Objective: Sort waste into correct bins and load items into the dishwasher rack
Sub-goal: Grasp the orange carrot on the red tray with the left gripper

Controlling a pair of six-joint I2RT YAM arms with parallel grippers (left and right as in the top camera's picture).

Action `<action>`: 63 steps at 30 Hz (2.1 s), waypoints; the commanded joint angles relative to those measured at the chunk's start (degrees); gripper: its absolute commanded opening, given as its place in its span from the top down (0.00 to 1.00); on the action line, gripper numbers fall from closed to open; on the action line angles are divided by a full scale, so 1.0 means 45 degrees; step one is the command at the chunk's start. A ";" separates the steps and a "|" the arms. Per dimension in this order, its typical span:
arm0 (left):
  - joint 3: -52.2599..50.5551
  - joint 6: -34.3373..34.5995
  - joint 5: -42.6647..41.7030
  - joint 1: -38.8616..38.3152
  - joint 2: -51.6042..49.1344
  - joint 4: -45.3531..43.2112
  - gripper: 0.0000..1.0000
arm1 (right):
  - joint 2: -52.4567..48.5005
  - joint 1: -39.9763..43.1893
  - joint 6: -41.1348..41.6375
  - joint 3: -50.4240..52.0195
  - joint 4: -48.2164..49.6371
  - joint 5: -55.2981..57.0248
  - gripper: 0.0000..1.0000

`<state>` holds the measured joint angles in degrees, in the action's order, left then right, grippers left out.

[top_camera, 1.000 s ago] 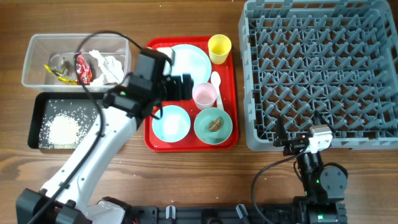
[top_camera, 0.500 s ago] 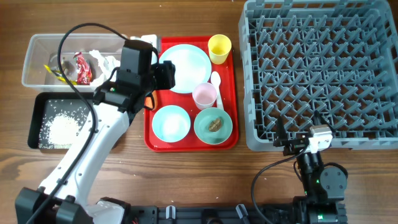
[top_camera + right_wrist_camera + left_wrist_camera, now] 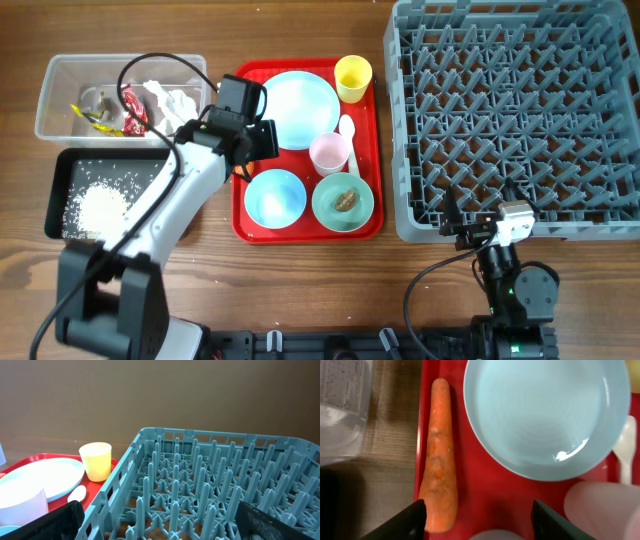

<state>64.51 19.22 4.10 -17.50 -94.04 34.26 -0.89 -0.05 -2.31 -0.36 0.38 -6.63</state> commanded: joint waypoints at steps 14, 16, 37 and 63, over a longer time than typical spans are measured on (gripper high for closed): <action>0.0068 0.0223 0.0923 0.0656 -0.1700 -0.0937 0.37 | 0.0102 0.0063 -0.0126 0.0015 0.0034 -0.0204 0.00; 0.0068 0.0219 0.0811 0.0651 -0.1938 -0.1049 0.40 | 0.0102 0.0063 -0.0126 0.0015 0.0034 -0.0204 0.00; 0.0068 0.0165 0.0811 0.0665 -0.3449 -0.1860 0.48 | 0.0102 0.0063 -0.0126 0.0015 0.0034 -0.0204 0.00; 0.0287 0.0160 0.0835 0.0665 -0.2531 -0.2195 0.93 | 0.0102 0.0063 -0.0131 0.0015 0.0039 -0.0204 0.00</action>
<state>64.58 19.68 7.27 -14.92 -108.47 24.82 -0.89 -0.05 -2.31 -0.36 0.38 -6.66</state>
